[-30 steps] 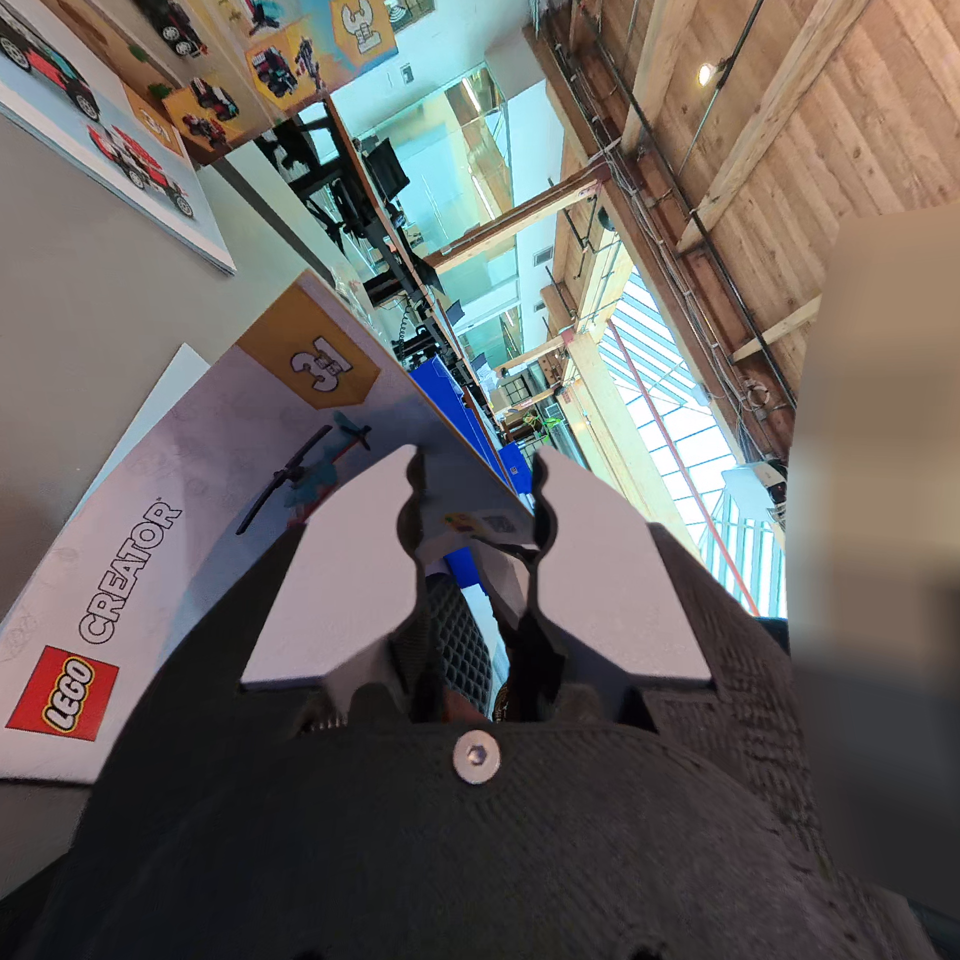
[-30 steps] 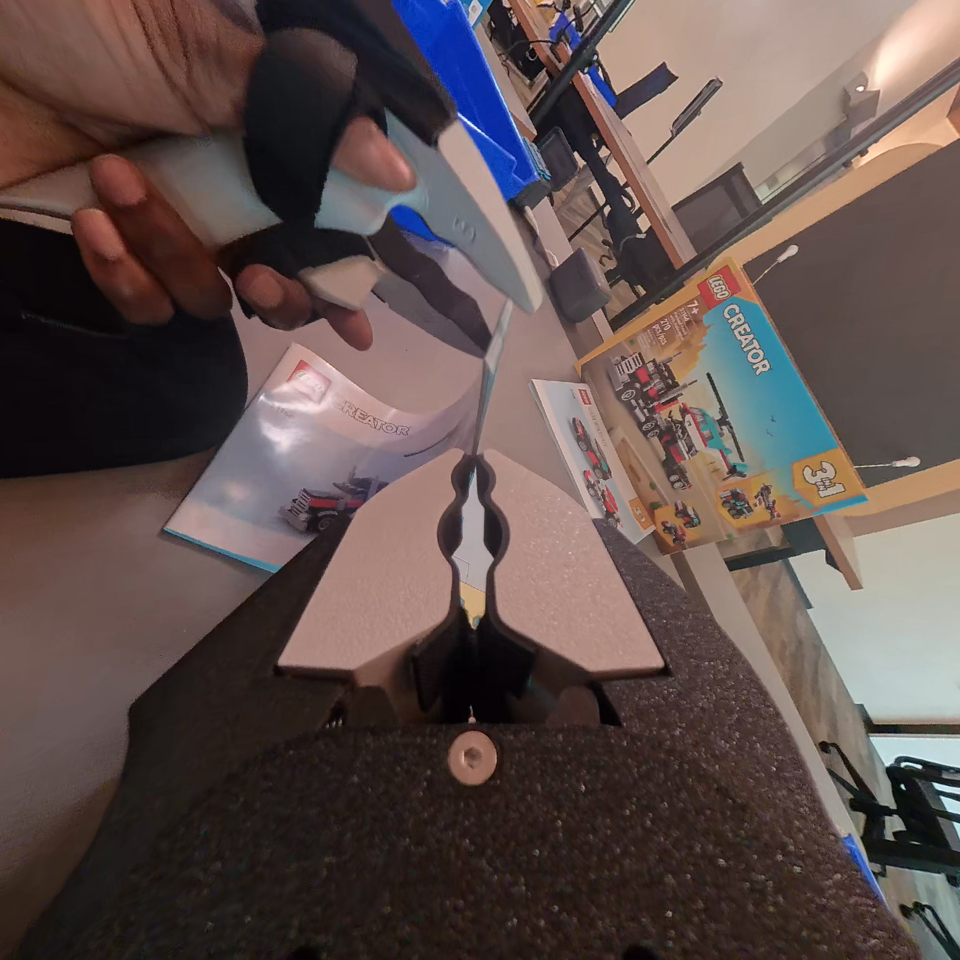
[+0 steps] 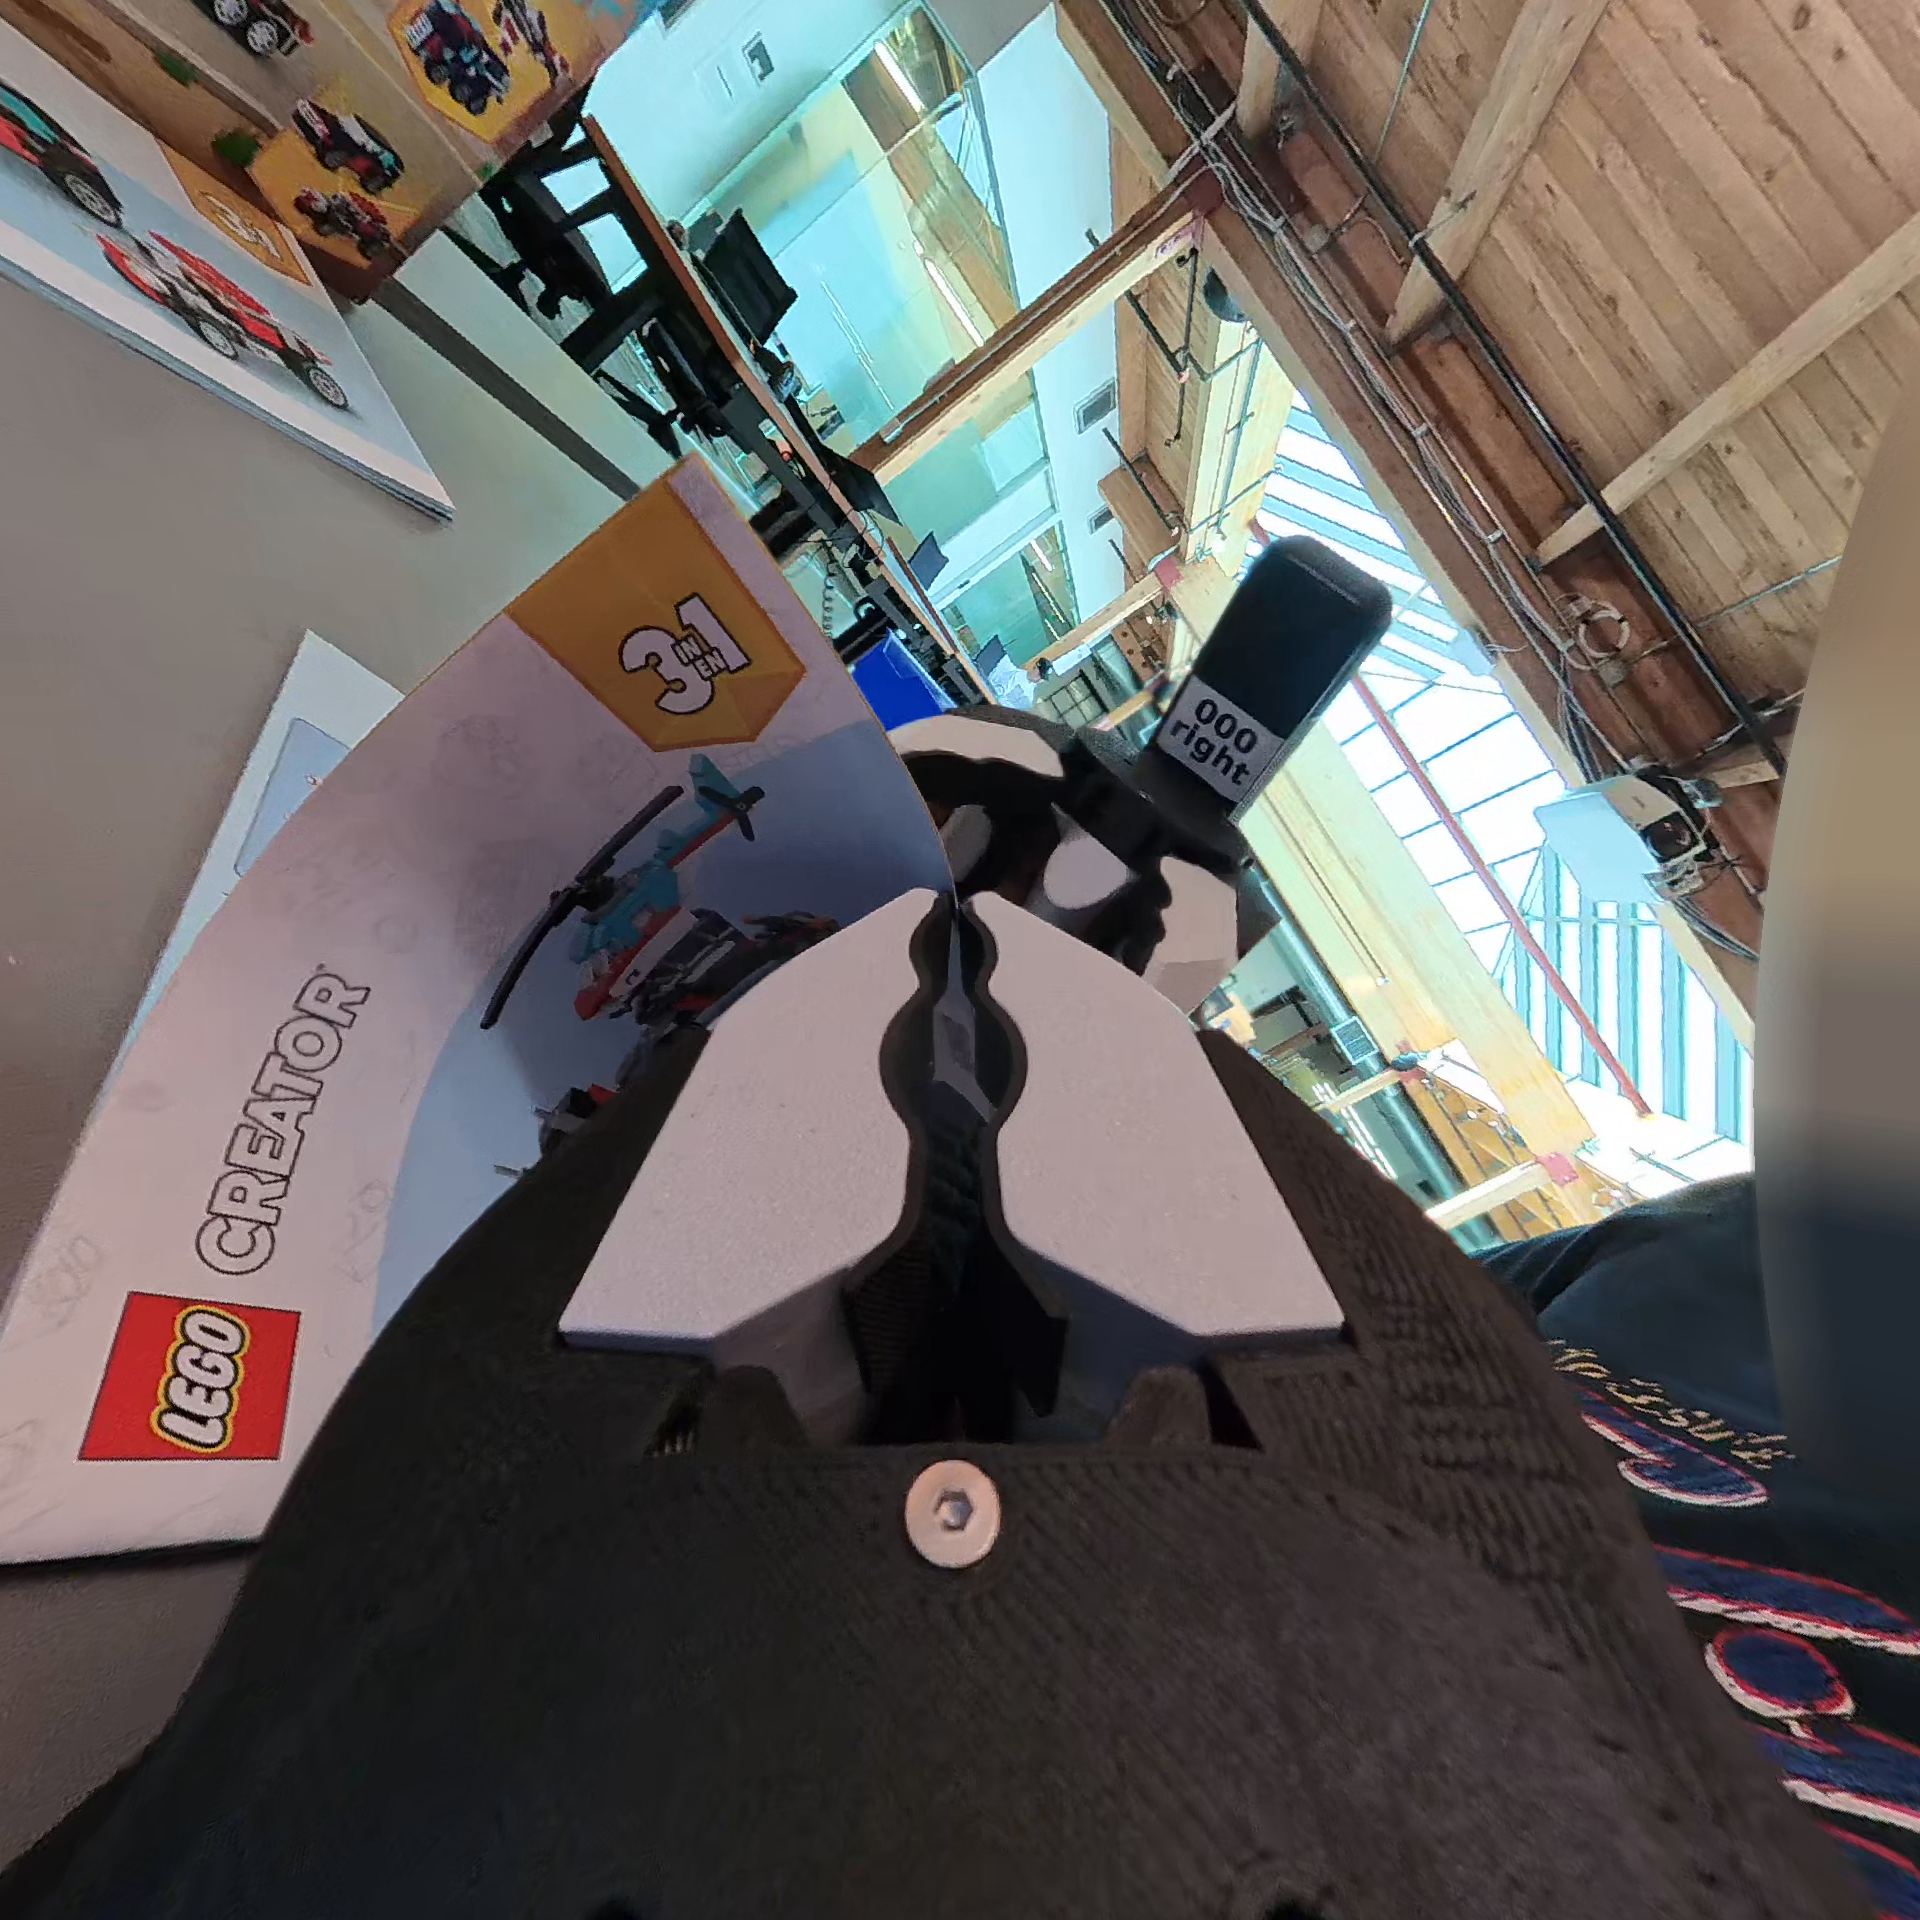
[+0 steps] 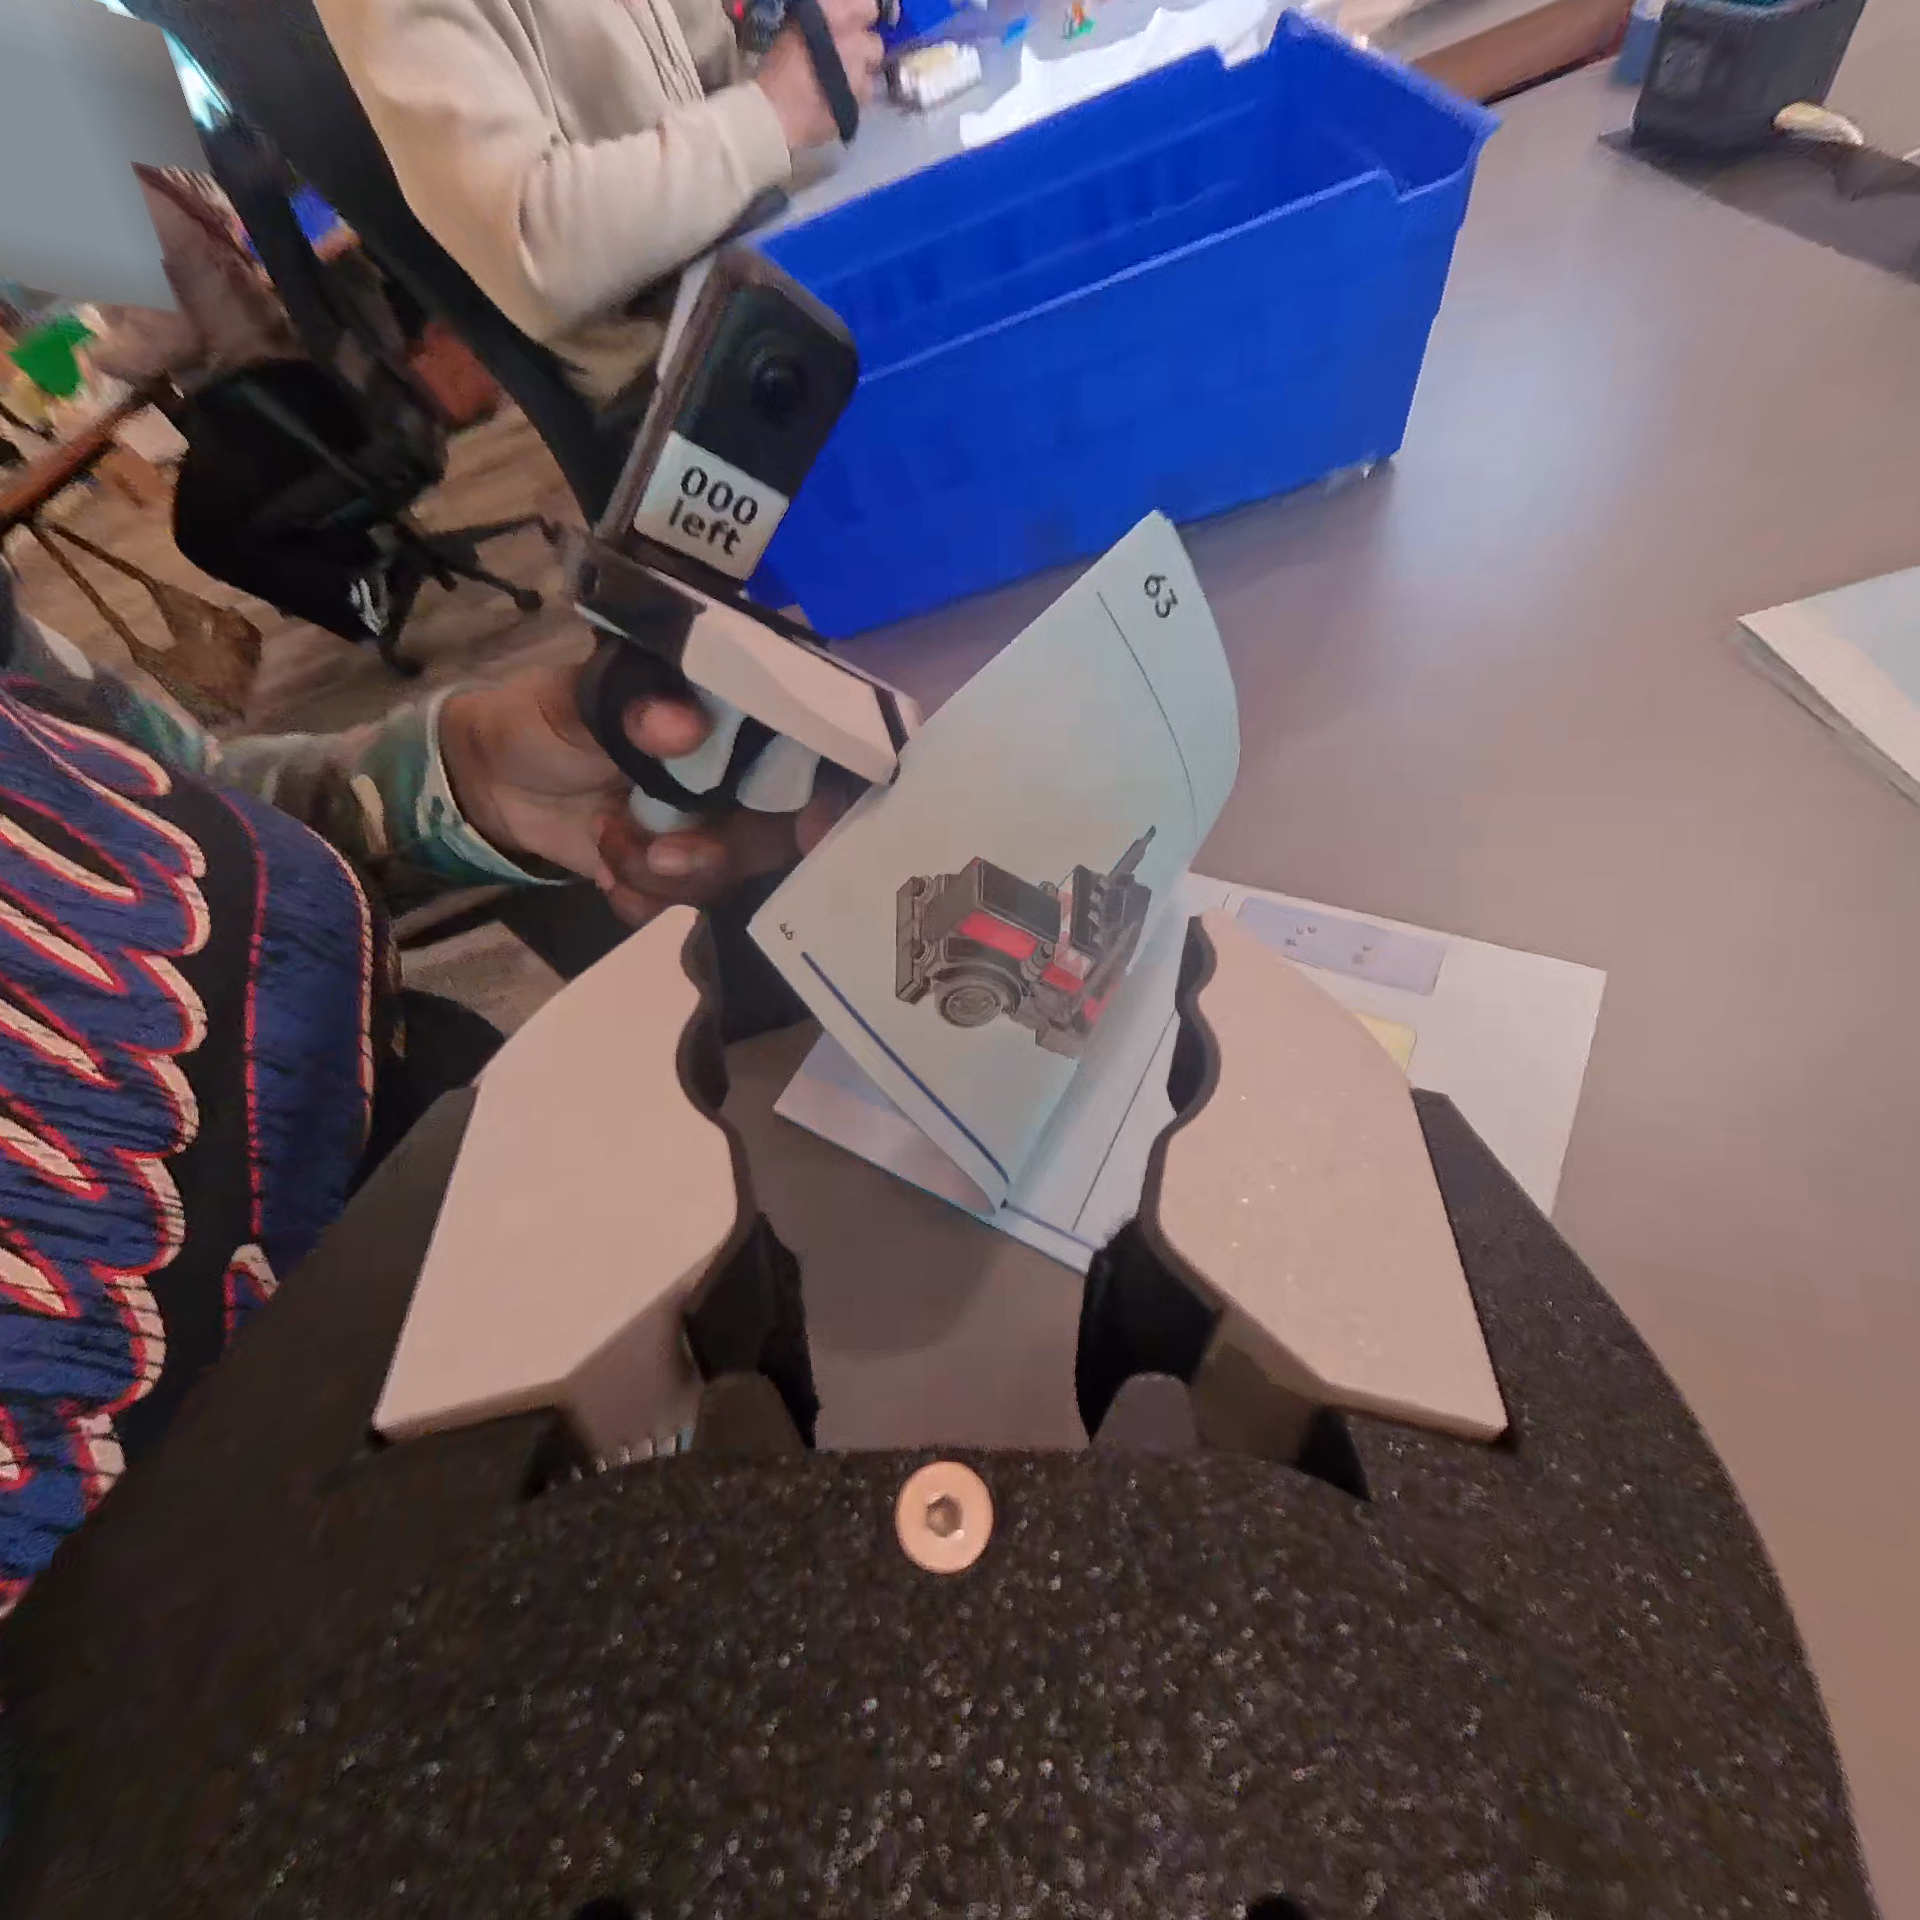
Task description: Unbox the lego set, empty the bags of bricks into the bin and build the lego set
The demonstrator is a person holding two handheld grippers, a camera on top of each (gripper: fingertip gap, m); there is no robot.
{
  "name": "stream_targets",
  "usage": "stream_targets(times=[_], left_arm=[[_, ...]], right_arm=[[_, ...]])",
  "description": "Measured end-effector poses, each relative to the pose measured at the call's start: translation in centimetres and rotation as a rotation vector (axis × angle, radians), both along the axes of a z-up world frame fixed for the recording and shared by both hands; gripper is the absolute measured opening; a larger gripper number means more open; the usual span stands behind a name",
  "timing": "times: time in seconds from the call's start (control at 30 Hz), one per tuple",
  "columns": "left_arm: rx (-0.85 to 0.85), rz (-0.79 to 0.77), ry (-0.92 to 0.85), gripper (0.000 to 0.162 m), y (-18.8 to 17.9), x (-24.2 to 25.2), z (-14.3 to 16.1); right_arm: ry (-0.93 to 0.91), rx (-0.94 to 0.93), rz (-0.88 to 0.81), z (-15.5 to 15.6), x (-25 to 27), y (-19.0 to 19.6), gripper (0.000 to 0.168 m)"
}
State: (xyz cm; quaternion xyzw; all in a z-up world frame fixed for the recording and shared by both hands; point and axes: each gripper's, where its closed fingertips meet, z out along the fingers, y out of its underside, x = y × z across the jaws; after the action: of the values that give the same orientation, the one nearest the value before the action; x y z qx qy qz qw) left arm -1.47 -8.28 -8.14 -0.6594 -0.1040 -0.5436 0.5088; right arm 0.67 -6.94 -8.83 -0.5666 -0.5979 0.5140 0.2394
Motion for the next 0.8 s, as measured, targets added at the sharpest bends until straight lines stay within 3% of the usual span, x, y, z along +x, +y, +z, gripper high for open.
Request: stream_targets(times=[0.2, 0.5, 0.8], left_arm=[[-0.001, 0.012, -0.020, 0.002, 0.2, -0.5, 0.1], [-0.005, -0.003, -0.056, 0.002, 0.4, -0.1, 0.1], [-0.013, -0.027, -0.157, 0.002, 0.4, 0.0, 0.4]], right_arm=[[0.047, -0.044, -0.018, 0.3, -0.6, 0.1, 0.075], [-0.016, -0.022, 0.040, -1.7, -1.0, -1.7, 0.083], [0.027, -0.061, 0.050, -2.0, -1.3, -2.1, 0.071]])
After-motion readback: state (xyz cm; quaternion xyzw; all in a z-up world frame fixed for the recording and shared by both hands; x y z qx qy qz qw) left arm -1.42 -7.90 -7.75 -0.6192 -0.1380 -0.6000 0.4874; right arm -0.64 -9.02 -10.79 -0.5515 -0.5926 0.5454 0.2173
